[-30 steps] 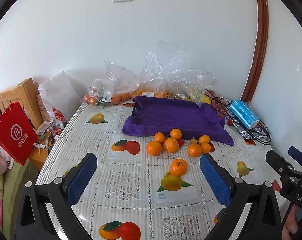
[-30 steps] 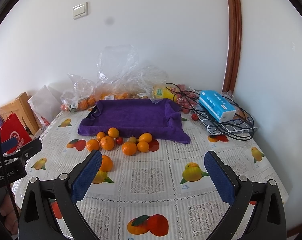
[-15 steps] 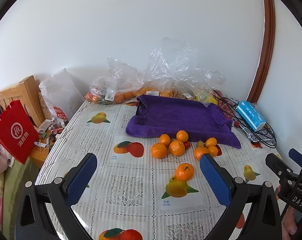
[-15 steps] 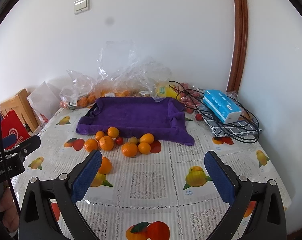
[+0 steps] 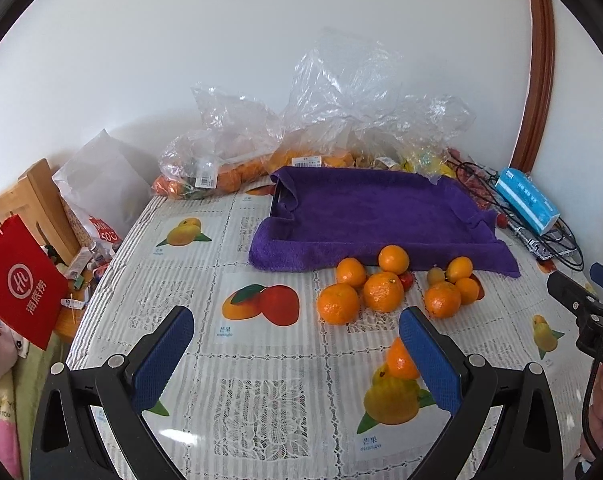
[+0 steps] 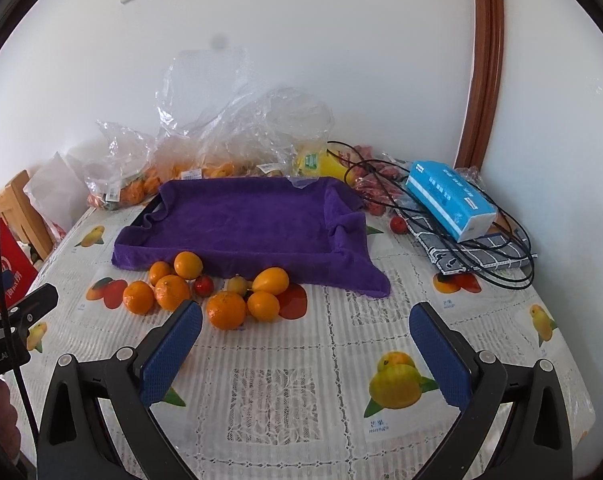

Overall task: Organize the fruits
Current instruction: 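Grasp a large orange with the left tool while the right tool grasps another orange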

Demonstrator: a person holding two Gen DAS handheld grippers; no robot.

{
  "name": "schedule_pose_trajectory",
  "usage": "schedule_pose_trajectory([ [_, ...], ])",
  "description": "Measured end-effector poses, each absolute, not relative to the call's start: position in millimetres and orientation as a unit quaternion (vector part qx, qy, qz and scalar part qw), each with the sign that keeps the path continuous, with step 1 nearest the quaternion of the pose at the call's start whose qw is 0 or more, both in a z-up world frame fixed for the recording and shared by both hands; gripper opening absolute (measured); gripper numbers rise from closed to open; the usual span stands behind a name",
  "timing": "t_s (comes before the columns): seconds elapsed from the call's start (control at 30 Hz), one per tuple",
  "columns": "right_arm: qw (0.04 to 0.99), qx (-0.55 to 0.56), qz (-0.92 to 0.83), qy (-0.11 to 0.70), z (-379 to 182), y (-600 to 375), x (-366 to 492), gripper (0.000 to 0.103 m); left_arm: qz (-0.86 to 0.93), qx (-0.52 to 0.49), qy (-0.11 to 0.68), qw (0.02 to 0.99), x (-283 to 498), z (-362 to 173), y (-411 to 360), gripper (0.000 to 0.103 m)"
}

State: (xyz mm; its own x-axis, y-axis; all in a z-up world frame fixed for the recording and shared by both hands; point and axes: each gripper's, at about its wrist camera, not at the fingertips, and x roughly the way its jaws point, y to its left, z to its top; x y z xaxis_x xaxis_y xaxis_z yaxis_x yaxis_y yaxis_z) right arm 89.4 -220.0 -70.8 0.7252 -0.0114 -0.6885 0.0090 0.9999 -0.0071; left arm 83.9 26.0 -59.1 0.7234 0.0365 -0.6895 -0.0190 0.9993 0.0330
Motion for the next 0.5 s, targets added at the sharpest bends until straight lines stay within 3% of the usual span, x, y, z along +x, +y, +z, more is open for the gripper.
schedule_pose_trajectory([
  [0.1, 0.921, -0.006, 0.015, 0.389, -86.7, -218.6, 105.5, 0.097, 0.006, 0.002, 0.384, 0.923, 102.0, -71.9, 28.8, 0.103],
  [0.23, 0.905, -0.001, 0.029, 0.425, -111.2, -217.7, 131.1, 0.067, -0.004, -0.004, 0.386, 0.922, 121.3, -80.1, 30.8, 0.103],
  [0.3, 0.896, 0.013, 0.044, 0.443, -121.7, -219.2, 144.4, 0.06, -0.008, -0.003, 0.388, 0.922, 132.1, -83.2, 30.1, 0.103],
  [0.5, 0.886, 0.027, 0.067, 0.458, -140.9, -214.0, 171.1, 0.051, -0.01, -0.004, 0.386, 0.922, 158.0, -89.1, 27.7, 0.103],
])
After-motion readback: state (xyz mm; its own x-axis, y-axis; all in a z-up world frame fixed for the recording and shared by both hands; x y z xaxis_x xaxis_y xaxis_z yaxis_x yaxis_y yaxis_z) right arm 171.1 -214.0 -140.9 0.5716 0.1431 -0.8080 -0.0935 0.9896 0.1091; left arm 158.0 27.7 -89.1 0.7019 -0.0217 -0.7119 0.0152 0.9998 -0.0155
